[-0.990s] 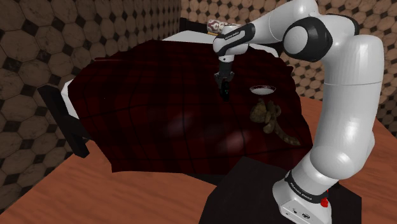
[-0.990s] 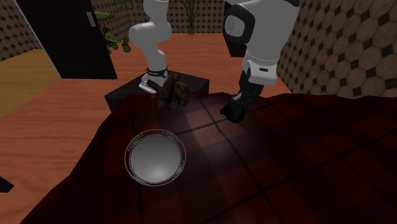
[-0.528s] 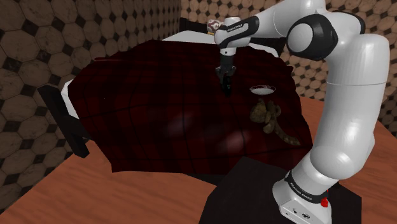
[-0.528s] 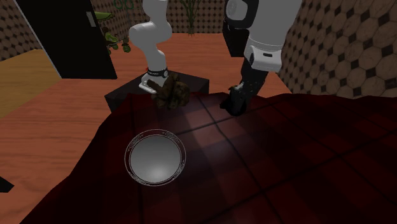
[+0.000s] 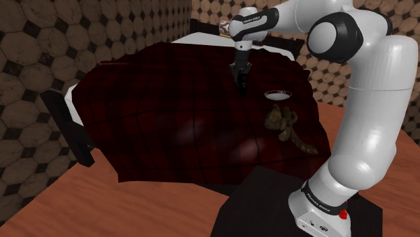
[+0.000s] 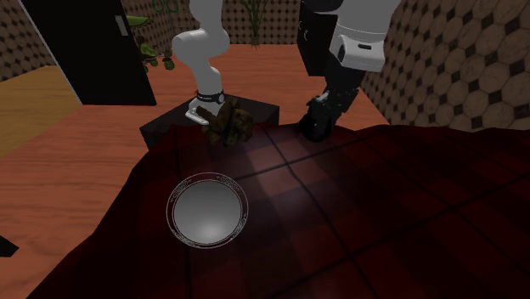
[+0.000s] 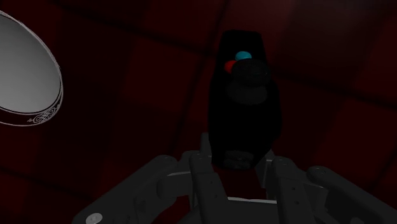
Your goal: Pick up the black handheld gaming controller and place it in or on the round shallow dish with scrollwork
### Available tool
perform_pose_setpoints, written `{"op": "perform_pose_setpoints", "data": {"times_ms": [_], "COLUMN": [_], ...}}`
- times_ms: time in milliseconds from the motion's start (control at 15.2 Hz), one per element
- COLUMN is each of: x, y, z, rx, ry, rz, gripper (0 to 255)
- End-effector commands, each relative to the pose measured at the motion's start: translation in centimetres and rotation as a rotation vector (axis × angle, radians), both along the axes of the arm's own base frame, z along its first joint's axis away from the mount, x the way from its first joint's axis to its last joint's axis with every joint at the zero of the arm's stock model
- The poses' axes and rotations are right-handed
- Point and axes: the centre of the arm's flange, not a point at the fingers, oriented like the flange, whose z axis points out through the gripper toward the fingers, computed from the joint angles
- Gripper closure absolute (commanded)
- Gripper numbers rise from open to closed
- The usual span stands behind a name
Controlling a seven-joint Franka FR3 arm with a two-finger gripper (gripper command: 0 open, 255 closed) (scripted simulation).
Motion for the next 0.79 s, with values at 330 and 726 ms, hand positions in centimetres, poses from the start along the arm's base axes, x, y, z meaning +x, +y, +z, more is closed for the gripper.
{"op": "perform_pose_setpoints", "data": {"times_ms": [330, 726], "x": [-1.5, -6.2], "y": [-2.1, -8.5], "z": [2.6, 2.8], "rx": [0.0, 0.0], "ry": [0.0, 0.0], "rz": [0.0, 0.0], "gripper": [255, 255]}}
